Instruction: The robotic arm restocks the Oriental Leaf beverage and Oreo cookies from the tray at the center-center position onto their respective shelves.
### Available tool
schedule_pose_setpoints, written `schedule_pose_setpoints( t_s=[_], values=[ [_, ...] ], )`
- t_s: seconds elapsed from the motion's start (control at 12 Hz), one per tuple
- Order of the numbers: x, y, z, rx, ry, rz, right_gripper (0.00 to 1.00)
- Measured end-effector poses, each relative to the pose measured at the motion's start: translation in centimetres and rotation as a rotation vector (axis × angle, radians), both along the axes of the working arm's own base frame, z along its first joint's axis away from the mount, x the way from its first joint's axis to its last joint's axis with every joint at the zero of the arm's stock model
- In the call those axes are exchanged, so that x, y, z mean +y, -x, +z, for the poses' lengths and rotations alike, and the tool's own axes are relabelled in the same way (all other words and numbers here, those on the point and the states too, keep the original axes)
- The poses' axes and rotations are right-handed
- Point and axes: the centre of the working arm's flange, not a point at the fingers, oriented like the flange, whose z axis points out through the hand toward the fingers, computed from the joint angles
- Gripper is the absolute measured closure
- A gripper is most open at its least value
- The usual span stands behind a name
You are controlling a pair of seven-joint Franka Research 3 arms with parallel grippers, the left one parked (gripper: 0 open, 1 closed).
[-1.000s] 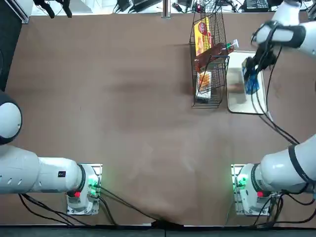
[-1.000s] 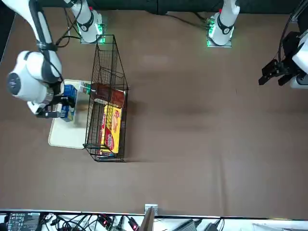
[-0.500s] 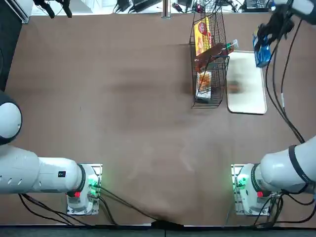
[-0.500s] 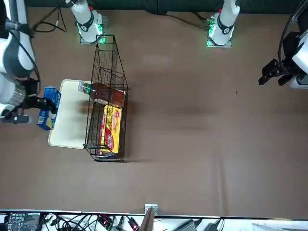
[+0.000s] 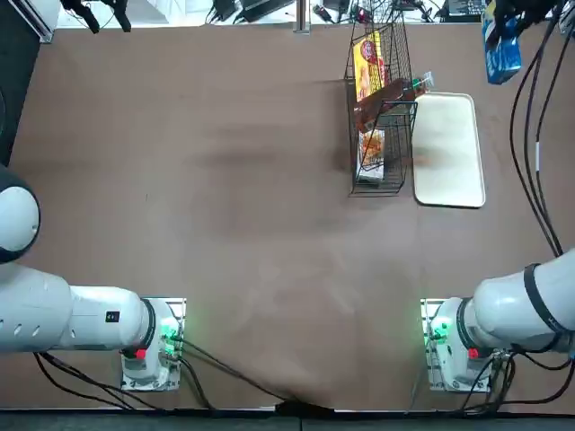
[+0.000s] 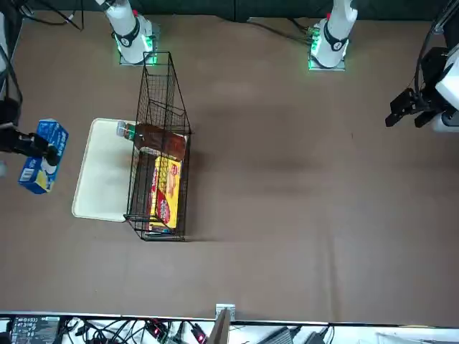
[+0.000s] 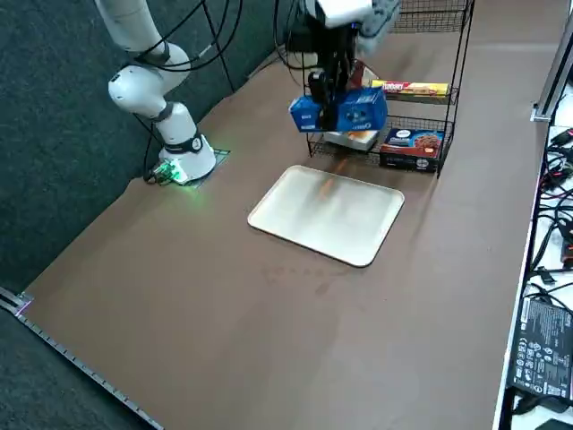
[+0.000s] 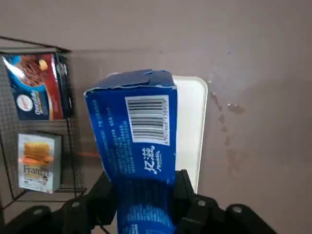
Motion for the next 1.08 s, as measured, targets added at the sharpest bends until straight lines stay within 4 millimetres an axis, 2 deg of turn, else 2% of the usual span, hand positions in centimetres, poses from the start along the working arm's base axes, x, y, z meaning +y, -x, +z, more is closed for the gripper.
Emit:
schedule_pose_setpoints(
  t_s=[0.42,0.83,1.08],
  values=[
    [1.9,0.7,5.9,-0.097,-0.08,-0.032,0.46],
    [5.1,2.6,13.2,-0.196,-0.315,-0.187,0.45],
    [6.6,3.1,14.3,-0.176,-0.431,-0.225,0.45]
  ],
)
